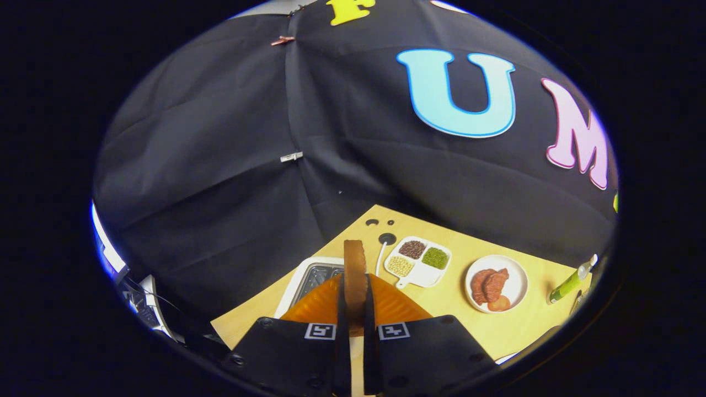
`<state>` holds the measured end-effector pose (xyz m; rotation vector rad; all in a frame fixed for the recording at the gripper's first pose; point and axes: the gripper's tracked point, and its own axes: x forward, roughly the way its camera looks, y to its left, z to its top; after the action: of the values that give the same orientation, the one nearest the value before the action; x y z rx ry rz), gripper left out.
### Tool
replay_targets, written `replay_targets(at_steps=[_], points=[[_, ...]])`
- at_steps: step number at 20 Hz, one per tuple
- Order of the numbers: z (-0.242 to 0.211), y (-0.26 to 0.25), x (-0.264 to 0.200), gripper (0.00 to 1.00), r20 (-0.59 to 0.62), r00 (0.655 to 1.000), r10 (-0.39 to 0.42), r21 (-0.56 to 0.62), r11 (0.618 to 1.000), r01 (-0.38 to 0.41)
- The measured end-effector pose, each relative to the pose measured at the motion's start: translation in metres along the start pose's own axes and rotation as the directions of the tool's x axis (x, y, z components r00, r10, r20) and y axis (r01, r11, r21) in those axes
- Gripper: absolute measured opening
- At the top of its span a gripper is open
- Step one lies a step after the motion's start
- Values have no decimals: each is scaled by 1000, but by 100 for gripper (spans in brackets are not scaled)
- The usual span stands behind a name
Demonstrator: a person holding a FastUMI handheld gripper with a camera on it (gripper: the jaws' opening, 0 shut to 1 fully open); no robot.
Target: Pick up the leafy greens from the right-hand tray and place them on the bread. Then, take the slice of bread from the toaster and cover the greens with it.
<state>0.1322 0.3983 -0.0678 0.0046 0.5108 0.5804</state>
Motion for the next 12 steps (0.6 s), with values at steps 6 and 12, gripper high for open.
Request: replay_targets(at_steps=[6,12], points=[[3,-63,-44,13,47,997,-62,116,992,56],[-55,-118,-62,13,-22,994,-111,211,971,113]])
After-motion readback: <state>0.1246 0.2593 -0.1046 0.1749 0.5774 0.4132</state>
